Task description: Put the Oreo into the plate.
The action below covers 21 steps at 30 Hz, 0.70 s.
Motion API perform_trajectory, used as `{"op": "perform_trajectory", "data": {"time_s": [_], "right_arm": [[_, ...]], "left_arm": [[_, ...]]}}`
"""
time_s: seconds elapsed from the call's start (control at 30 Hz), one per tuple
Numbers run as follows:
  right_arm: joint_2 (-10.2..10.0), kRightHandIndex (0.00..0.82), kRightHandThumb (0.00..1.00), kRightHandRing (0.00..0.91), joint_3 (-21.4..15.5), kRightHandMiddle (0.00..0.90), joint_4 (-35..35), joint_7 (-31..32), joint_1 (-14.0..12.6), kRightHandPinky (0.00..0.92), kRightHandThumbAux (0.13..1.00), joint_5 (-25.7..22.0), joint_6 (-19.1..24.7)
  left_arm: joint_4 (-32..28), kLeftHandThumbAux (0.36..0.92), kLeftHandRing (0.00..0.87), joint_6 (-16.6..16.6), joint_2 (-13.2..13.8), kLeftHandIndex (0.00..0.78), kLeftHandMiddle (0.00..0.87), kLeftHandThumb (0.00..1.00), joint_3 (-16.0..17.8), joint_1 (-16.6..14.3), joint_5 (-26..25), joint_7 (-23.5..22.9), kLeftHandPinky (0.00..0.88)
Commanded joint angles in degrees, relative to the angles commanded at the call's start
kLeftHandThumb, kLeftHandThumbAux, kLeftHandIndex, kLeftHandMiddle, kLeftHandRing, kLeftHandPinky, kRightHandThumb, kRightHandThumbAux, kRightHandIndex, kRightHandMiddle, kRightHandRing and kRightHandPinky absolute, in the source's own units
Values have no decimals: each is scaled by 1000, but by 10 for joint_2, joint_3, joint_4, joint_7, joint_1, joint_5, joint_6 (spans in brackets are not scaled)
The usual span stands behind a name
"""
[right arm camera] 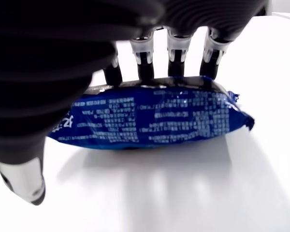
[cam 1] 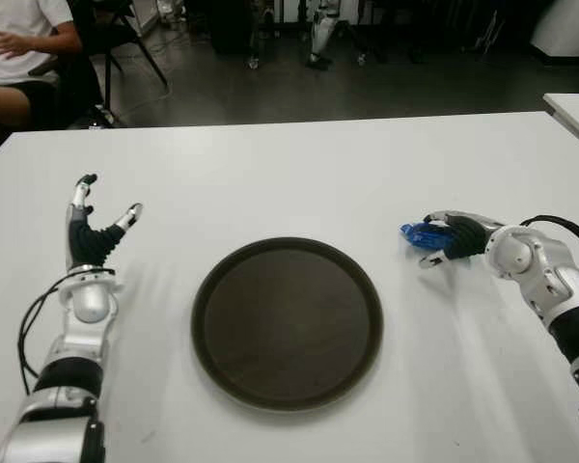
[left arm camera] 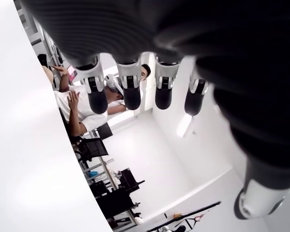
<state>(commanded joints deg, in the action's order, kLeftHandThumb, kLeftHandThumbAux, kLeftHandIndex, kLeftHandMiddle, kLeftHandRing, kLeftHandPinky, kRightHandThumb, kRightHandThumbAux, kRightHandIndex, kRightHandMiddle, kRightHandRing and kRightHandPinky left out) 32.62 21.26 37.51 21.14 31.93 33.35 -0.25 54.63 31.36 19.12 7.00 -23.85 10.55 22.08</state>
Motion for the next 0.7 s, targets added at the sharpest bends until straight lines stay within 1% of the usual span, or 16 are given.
{"op": "perform_trajectory", "data": {"time_s": [0.2, 0.43, 0.7], "right_arm": [[-2, 0, 9, 33, 1, 17, 9, -11, 1, 71, 583, 0, -12], [-4, 0, 20, 34, 3, 18, 10, -8, 3, 64, 596, -1, -12], [-7, 0, 29, 34, 4, 24, 10, -9, 3, 51, 605, 0, -3]], "left_arm": [[18, 643, 0, -2, 1, 16, 12, 0, 4, -11, -6, -6, 0], [26, 646, 0, 2, 1, 18, 5, 0, 7, -14, -16, -18, 0], [22, 647, 0, 6, 4, 20, 6, 0, 2, -8, -7, -12, 0]]}}
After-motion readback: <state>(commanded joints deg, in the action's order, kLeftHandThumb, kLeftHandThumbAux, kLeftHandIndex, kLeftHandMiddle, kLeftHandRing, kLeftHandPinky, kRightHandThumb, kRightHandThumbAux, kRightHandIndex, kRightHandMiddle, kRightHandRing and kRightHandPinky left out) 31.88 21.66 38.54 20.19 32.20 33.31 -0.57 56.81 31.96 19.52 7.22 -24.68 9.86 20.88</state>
